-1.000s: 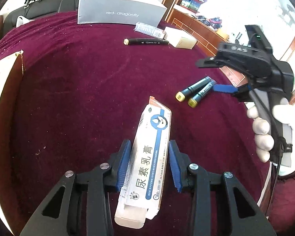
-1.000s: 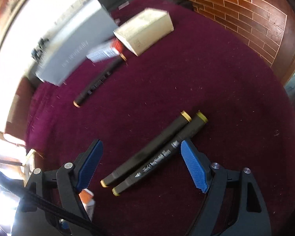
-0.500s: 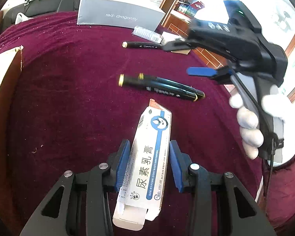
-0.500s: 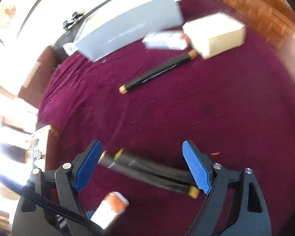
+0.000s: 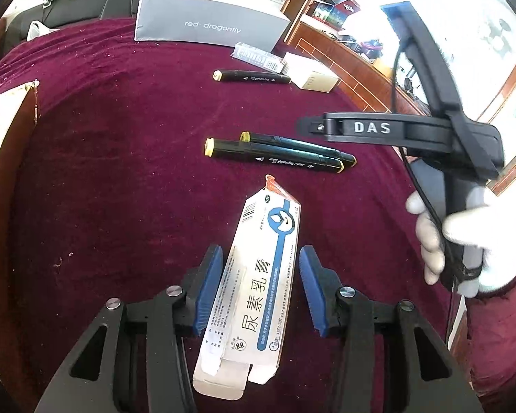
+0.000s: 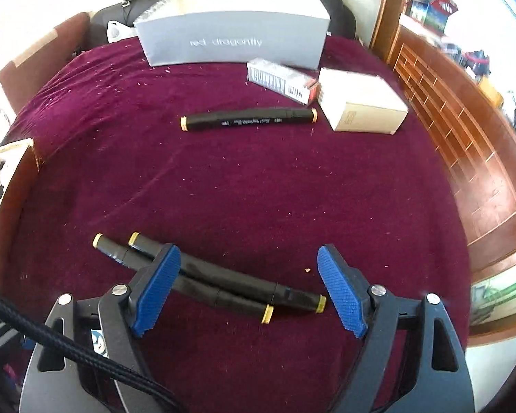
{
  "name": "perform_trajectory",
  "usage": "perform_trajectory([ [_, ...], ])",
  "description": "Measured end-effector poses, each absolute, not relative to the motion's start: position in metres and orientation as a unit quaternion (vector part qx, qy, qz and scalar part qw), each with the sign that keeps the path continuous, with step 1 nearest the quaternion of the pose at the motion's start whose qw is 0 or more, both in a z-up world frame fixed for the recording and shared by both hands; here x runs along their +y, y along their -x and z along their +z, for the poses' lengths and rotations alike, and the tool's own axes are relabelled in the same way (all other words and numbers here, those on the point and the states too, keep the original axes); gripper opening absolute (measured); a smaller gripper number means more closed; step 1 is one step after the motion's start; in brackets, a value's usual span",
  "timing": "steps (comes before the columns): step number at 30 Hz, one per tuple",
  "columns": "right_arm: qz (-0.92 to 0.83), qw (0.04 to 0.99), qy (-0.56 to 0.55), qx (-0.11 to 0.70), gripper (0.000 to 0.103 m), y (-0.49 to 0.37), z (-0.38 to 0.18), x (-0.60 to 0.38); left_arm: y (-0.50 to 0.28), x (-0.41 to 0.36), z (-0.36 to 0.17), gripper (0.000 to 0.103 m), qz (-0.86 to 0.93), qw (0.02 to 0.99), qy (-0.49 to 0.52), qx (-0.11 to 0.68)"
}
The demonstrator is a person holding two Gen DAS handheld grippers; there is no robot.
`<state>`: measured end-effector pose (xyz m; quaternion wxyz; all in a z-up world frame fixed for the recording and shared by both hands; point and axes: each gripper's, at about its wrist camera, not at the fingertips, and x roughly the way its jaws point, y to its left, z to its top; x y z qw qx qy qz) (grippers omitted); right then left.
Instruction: Organize objects
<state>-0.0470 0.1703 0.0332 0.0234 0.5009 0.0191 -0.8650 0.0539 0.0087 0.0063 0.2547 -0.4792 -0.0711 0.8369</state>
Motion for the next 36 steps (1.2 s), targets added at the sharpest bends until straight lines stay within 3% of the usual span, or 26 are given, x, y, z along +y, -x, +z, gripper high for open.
perform_trajectory([
  [10, -0.841, 0.059, -0.538, 0.017, 0.083, 0.056, 0.023, 0.177, -0.057, 0.015, 0.007, 0.045, 0.842, 0.249, 0.475, -0.058],
  [16, -0.823, 0.073, -0.554, 0.102, 0.084, 0.055, 0.014, 0.154, -0.056, 0.022, 0.009, 0.050, 0.841, 0.244, 0.481, -0.042],
  [20, -0.833, 0.024, -0.548, 0.073, 0.078, 0.057, 0.018, 0.169, -0.058, 0.033, 0.010, 0.056, 0.844, 0.235, 0.482, -0.019],
  [23, -0.836, 0.038, -0.547, 0.021, 0.072, 0.054, 0.019, 0.184, -0.068, 0.043, 0.009, 0.057, 0.853, 0.229, 0.468, 0.029],
  [24, -0.838, 0.040, -0.544, 0.019, 0.072, 0.052, 0.020, 0.186, -0.072, 0.048, 0.008, 0.055, 0.855, 0.227, 0.464, 0.051],
  [27, -0.843, 0.042, -0.536, 0.013, 0.072, 0.046, 0.024, 0.188, -0.081, 0.048, 0.010, 0.023, 0.851, 0.239, 0.462, 0.070],
  [31, -0.866, 0.042, -0.499, 0.000, 0.072, 0.029, 0.046, 0.189, -0.084, 0.026, 0.015, 0.018, 0.845, 0.251, 0.472, 0.034],
  [36, -0.851, 0.147, -0.505, -0.001, 0.073, 0.006, 0.054, 0.156, -0.092, -0.003, 0.020, 0.018, 0.843, 0.246, 0.479, -0.015],
])
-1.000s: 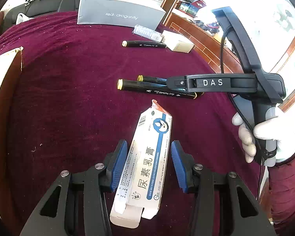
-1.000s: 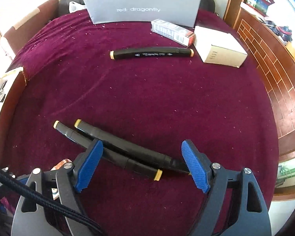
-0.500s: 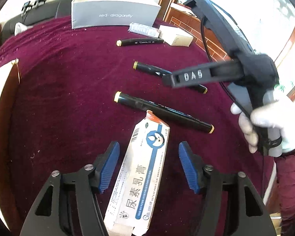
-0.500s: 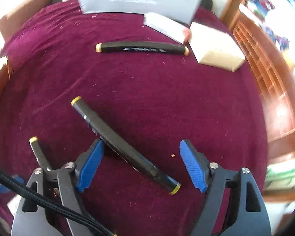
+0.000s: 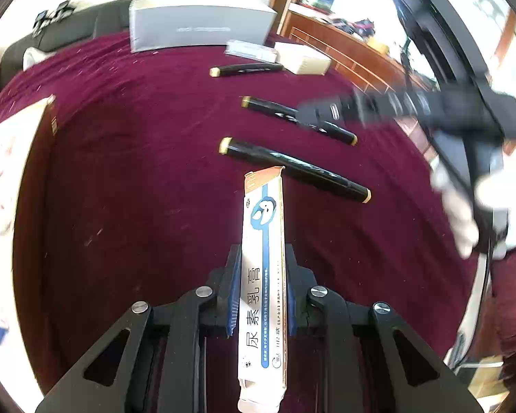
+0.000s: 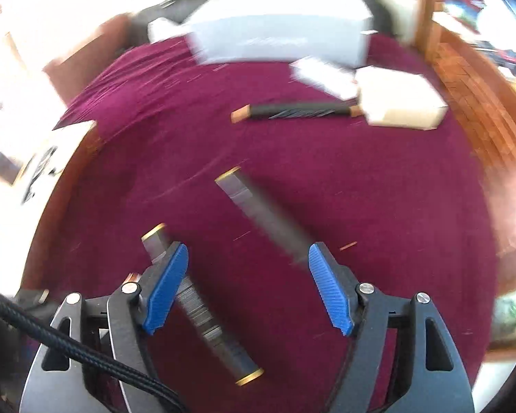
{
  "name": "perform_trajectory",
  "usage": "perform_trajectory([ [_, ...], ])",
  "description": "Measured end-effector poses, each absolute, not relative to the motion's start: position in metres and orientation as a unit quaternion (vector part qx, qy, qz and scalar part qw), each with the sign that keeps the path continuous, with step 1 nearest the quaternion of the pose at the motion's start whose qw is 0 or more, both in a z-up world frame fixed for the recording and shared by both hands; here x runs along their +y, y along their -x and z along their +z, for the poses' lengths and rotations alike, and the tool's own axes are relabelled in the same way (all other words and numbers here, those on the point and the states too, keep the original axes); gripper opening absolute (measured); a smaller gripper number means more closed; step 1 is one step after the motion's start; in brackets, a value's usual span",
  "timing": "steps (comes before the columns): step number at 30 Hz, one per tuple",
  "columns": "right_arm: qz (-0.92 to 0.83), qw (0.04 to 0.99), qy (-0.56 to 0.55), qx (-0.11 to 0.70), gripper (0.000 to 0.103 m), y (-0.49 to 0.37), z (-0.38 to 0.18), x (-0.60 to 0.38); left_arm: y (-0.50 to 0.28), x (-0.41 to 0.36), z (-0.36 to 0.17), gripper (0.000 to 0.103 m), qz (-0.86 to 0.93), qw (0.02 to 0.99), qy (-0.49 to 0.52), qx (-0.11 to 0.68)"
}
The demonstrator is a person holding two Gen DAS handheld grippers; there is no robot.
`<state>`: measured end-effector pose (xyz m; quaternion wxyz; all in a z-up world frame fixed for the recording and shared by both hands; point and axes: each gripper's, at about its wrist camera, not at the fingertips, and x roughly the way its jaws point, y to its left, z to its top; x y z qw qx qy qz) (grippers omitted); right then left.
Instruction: Organize objects
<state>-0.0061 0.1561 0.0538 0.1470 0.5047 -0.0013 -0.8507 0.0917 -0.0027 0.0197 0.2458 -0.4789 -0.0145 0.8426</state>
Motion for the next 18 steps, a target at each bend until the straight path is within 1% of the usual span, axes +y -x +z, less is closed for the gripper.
perform_trajectory([
  [2, -0.839, 0.163, -0.518, 0.028, 0.073, -0.002, 0.044, 0.140, -0.095, -0.011, 0.023, 0.018, 0.844, 0.245, 0.477, -0.031],
  [5, -0.833, 0.160, -0.526, 0.063, 0.072, -0.012, 0.028, 0.124, -0.104, -0.024, 0.031, 0.018, 0.848, 0.243, 0.469, -0.044],
  [8, -0.837, 0.156, -0.519, 0.083, 0.067, -0.013, 0.022, 0.110, -0.115, -0.038, 0.041, 0.018, 0.852, 0.243, 0.459, -0.058],
  [9, -0.841, 0.148, -0.512, 0.096, 0.062, -0.015, 0.020, 0.104, -0.117, -0.042, 0.044, 0.018, 0.853, 0.244, 0.456, -0.064],
  [10, -0.845, 0.149, -0.504, 0.100, 0.046, -0.018, 0.021, 0.099, -0.119, -0.046, 0.046, 0.018, 0.854, 0.245, 0.454, -0.069],
  [11, -0.846, 0.150, -0.502, 0.097, 0.039, -0.019, 0.023, 0.097, -0.122, -0.051, 0.049, 0.018, 0.855, 0.246, 0.450, -0.074],
  [12, -0.848, 0.141, -0.501, 0.101, 0.025, -0.022, 0.023, 0.093, -0.124, -0.056, 0.052, 0.018, 0.856, 0.247, 0.447, -0.079],
  [13, -0.848, 0.135, -0.501, 0.105, 0.019, -0.024, 0.024, 0.090, -0.126, -0.060, 0.054, 0.018, 0.857, 0.246, 0.444, -0.085],
  [15, -0.847, 0.132, -0.505, 0.106, 0.012, -0.030, 0.024, 0.084, -0.130, -0.069, 0.057, 0.018, 0.860, 0.245, 0.438, -0.095],
  [18, -0.844, 0.133, -0.510, 0.096, 0.012, -0.032, 0.025, 0.087, -0.135, -0.085, 0.062, 0.018, 0.865, 0.237, 0.430, -0.105],
])
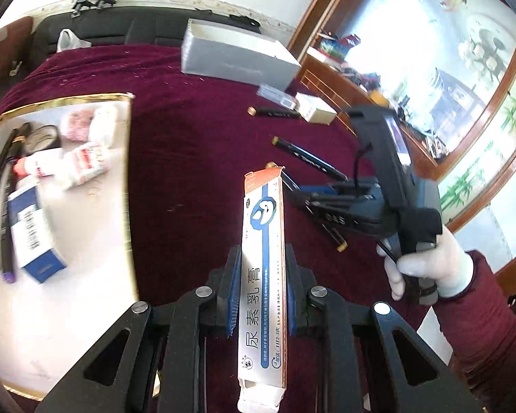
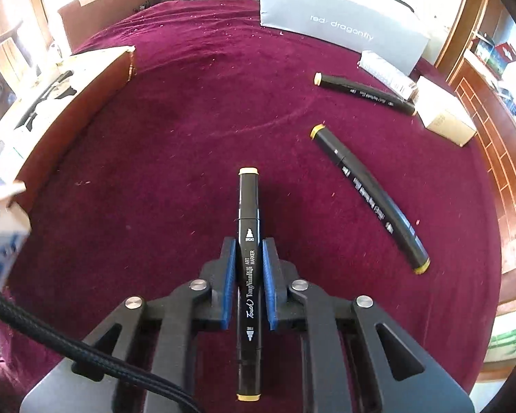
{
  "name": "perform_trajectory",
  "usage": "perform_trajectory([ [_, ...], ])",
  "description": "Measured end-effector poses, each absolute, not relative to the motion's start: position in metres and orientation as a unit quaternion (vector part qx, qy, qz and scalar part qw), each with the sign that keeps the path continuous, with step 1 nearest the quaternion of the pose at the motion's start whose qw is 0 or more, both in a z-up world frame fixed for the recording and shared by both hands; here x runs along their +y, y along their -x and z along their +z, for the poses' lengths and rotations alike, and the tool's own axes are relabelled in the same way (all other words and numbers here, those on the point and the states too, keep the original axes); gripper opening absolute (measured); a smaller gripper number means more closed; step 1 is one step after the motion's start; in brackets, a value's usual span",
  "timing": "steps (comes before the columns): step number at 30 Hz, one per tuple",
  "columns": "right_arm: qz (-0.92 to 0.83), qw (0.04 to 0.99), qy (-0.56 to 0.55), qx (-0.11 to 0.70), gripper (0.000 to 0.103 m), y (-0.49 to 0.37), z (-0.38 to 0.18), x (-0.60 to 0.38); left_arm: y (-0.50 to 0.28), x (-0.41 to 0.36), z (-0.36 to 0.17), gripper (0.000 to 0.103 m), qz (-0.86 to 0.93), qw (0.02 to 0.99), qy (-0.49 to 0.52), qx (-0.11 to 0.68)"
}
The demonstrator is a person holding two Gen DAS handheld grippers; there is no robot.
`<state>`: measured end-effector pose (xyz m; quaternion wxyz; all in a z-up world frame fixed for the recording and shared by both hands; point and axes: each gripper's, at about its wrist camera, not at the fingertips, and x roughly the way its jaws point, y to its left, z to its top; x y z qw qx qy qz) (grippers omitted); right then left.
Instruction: Organize objects
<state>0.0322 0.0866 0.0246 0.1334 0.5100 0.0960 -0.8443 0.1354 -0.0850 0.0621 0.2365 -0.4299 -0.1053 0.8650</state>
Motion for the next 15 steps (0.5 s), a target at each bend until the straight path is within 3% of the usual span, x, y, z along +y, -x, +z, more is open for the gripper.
perform_trajectory([
  [10, -0.861, 0.187, -0.470, -0.055, 0.012, -0.053, 0.066, 0.095, -0.152, -0.164, 0.088, 0.018, 0.905, 0.161, 0.375, -0.122],
  [15, -0.861, 0.248, -0.436, -0.085, 0.013, -0.061, 0.097, 0.063, -0.157, -0.209, 0.081, 0.018, 0.910, 0.109, 0.374, -0.143],
])
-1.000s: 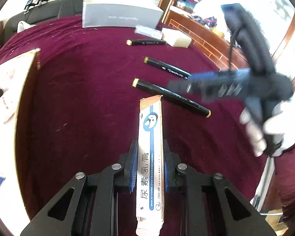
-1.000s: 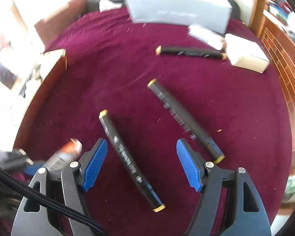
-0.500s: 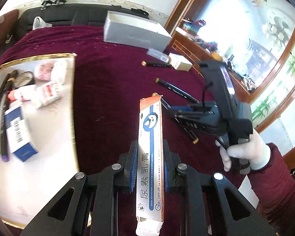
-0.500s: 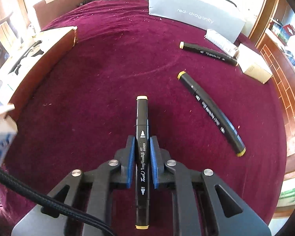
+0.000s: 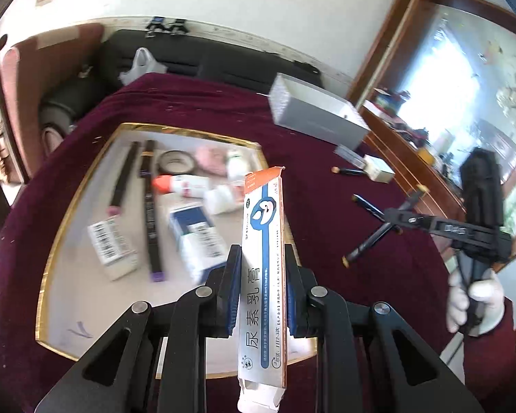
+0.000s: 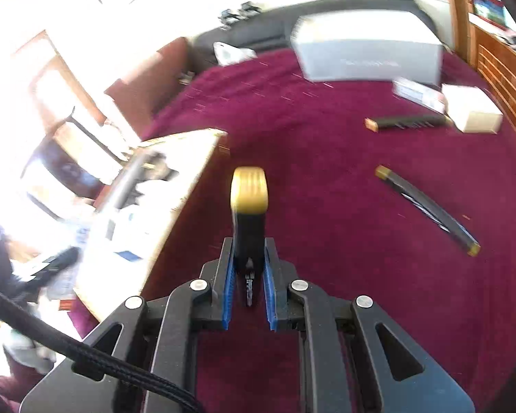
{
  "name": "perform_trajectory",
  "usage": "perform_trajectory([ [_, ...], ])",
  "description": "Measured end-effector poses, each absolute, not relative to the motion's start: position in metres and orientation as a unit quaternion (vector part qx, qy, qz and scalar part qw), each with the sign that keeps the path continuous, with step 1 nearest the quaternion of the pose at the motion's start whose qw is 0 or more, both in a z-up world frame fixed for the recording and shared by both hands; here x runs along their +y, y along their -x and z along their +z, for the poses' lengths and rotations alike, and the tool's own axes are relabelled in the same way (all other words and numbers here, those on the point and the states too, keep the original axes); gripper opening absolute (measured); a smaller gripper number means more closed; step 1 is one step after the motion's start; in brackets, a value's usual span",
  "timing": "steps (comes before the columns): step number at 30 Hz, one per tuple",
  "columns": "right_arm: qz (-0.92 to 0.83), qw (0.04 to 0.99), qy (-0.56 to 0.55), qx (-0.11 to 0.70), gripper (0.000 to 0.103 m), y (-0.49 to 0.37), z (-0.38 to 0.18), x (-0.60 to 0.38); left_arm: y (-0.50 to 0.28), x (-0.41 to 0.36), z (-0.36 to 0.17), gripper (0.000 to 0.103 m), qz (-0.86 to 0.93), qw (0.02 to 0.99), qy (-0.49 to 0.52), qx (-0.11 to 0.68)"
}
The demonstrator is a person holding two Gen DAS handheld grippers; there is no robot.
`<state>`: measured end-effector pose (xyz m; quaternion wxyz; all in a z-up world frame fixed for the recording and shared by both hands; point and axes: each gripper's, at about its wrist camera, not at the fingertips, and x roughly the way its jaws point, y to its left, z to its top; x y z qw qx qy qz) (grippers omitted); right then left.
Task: Organize objects
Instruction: 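Carry the ointment box over the tray with the left gripper while the right carries the marker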
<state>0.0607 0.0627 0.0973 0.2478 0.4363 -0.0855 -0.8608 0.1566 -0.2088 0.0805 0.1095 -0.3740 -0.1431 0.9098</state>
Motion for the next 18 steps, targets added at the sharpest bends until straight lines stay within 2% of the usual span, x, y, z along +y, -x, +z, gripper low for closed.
perform_trajectory([
  [10, -0.854, 0.333, -0.398, -0.041, 0.013, -0.077, 0.134, -0.024, -0.158, -0.256, 0.052, 0.018, 0.904, 0.065, 0.391, -0.162],
  [18, -0.813, 0.358, -0.459, 0.005, 0.013, -0.072, 0.107, -0.080, -0.145, -0.259, 0.029, 0.018, 0.893, 0.051, 0.423, -0.147],
])
